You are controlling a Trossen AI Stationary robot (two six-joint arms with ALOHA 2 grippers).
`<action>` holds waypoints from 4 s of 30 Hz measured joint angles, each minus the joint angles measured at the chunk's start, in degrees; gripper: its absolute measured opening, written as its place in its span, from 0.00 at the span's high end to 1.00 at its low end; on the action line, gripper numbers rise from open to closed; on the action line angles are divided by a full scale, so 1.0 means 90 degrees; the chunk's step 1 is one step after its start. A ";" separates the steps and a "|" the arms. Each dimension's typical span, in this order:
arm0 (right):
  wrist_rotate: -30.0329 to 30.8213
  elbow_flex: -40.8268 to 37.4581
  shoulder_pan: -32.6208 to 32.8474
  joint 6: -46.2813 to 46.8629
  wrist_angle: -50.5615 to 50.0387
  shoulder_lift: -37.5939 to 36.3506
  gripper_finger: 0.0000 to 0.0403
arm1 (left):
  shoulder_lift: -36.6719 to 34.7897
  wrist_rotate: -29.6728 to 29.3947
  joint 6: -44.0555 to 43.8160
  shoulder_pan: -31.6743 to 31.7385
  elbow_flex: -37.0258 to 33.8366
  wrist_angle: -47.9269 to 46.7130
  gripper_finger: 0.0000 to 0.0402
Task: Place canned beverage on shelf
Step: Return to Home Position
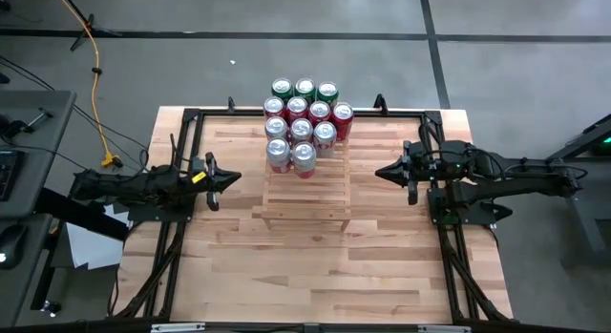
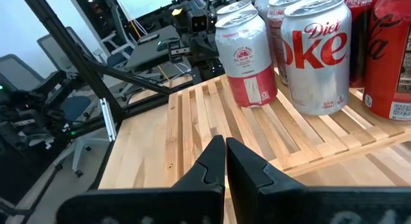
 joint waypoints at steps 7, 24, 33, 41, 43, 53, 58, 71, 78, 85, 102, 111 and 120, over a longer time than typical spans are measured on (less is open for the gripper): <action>0.0000 0.0000 0.0001 -0.0120 0.0001 0.0000 1.00 | 0.0000 0.0000 0.0000 0.0000 0.0000 0.0001 0.99; 0.0000 0.0000 0.0001 -0.0241 0.0002 0.0000 1.00 | 0.0000 -0.0107 0.2511 0.0002 0.0000 0.0011 0.99; 0.0000 0.0000 0.0000 -0.0241 0.0005 0.0000 1.00 | 0.0000 -0.0107 0.2055 0.0002 0.0000 0.0013 0.99; 0.0000 0.0000 0.0001 -0.0227 0.0005 0.0000 1.00 | 0.0002 0.1371 0.2206 0.0002 0.0000 -0.0204 0.99; 0.0000 0.0000 0.0001 -0.0227 0.0005 0.0000 1.00 | 0.0002 0.1860 0.1944 0.0002 -0.0002 -0.0288 0.99; 0.0000 0.0000 0.0001 -0.0222 0.0005 0.0002 1.00 | 0.0000 0.2100 0.1506 0.0007 -0.0002 -0.0269 0.99; 0.0001 0.0000 0.0001 -0.0234 0.0005 -0.0001 1.00 | 0.0000 0.1908 0.1537 0.0007 -0.0002 -0.0295 0.99; 0.0007 -0.0050 0.0001 -0.0263 -0.0394 -0.1103 1.00 | 0.0002 0.1778 0.1547 0.0007 -0.0002 -0.0271 0.99; 0.0180 -0.0779 0.0000 -0.0290 -0.0048 -0.1669 1.00 | 0.0002 0.1775 0.1549 0.0007 -0.0002 -0.0271 0.99; 0.0134 -0.1890 0.0001 -0.0229 0.1393 -0.1881 1.00 | 0.0000 0.1775 0.1549 0.0007 -0.0002 -0.0271 0.99; 0.0070 -0.3529 0.0001 0.0424 0.3339 -0.1928 1.00 | 0.0000 0.1775 0.1552 0.0007 -0.0002 -0.0271 0.99; 0.0138 -0.3978 0.0001 0.0593 0.3767 -0.1923 1.00 | 0.0000 0.1776 0.1552 0.0007 -0.0002 -0.0269 0.99; 0.0141 -0.3978 -0.0001 0.0052 0.3167 -0.1923 1.00 | 0.0000 0.1775 0.1552 0.0007 -0.0002 -0.0269 0.99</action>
